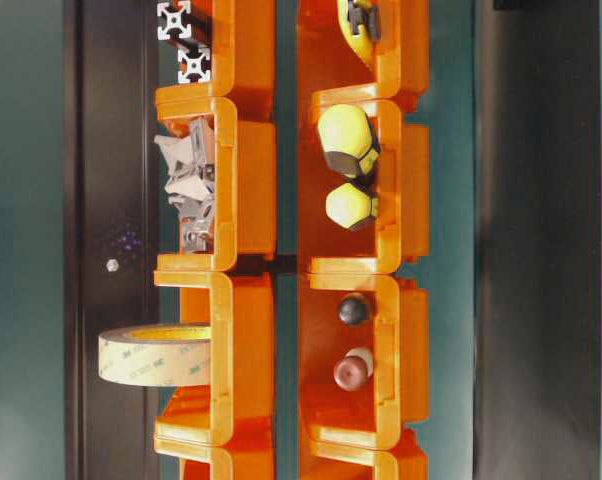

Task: Pick vinyl tape from container rack with left arm.
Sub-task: 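Carry the red tape with the left gripper to the mat center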

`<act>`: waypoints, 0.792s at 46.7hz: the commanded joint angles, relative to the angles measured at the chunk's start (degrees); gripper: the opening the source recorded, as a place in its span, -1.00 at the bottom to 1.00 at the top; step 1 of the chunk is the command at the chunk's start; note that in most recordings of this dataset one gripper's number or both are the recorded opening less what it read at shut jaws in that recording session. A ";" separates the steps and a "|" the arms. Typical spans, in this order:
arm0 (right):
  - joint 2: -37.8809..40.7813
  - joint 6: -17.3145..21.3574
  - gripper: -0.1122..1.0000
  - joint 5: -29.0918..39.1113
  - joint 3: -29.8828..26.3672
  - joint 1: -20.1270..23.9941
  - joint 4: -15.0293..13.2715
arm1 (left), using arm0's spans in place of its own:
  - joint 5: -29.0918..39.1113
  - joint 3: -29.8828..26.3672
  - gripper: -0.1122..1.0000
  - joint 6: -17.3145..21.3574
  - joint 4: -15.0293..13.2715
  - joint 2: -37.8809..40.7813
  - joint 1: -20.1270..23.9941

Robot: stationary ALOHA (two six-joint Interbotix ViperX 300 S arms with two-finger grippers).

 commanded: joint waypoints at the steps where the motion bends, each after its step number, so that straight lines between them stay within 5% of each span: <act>1: -0.53 0.09 -0.80 1.05 -1.67 -0.09 0.00 | -8.61 5.36 -0.47 -0.53 0.09 0.00 -0.26; 13: -2.11 0.18 -0.80 2.02 -1.85 -0.09 0.09 | -26.72 20.21 -0.47 -1.32 0.00 1.23 -0.09; 37: -2.37 0.26 -0.80 1.93 -2.02 -0.09 0.70 | -29.09 24.70 -0.47 -2.37 0.00 11.07 2.37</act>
